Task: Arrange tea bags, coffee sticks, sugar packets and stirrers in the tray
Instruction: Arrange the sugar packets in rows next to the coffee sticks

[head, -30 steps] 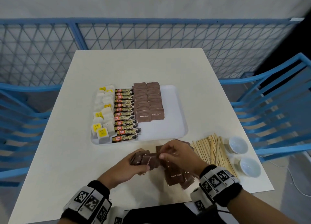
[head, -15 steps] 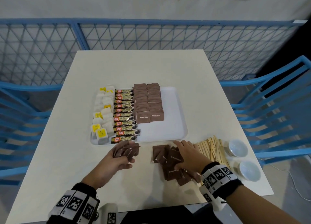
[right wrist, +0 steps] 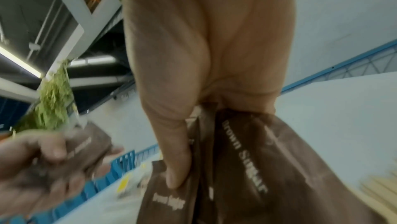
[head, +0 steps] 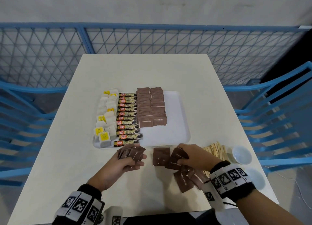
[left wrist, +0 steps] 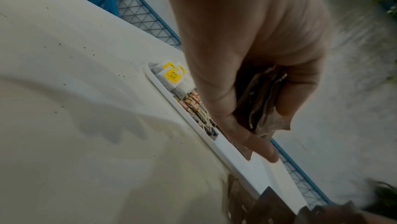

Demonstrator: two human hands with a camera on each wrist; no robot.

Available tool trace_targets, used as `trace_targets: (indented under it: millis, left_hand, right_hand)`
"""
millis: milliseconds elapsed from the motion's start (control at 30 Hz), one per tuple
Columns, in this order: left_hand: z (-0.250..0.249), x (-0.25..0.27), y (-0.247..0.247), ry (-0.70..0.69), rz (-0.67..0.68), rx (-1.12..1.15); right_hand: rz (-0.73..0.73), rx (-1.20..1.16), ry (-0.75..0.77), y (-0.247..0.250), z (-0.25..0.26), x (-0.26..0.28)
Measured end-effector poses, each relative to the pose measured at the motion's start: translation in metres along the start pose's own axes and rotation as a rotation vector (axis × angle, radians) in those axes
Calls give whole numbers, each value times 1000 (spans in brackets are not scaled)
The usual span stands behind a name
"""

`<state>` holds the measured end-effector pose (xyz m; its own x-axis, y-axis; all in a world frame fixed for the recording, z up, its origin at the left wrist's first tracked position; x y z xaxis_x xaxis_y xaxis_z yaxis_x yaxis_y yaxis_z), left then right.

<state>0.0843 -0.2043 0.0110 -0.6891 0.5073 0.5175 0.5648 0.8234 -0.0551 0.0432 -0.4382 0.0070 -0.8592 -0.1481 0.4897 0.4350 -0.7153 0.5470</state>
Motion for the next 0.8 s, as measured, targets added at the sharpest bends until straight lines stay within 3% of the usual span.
trace_targets:
  millis: [200, 367, 567, 667, 800]
  left_hand:
    - [-6, -8, -10, 29, -20, 73]
    - [-25, -10, -30, 36, 89, 232]
    - [-38, -7, -42, 4, 205, 354]
    - [-44, -8, -44, 8, 168, 349]
    - [-49, -9, -50, 60, 91, 345]
  right_hand:
    - [7, -208, 161, 28, 44, 13]
    - [14, -395, 308, 35, 89, 10]
    - [-25, -481, 434, 23, 107, -7]
    - [-71, -427, 475, 16, 107, -14]
    - [-20, -503, 448, 5, 106, -20]
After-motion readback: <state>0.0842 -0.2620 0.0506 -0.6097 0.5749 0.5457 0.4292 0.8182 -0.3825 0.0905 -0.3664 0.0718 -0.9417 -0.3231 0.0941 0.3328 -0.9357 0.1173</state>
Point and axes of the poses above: each hand's wrist, its own x-axis away from the middle knuckle, its own y-axis out of the back of the hand, z = x × y, the point moved 6 cm from there along -x, towards the middle knuckle, and after that the axes turned 13 degrees about -x, right-handed, at the moved point
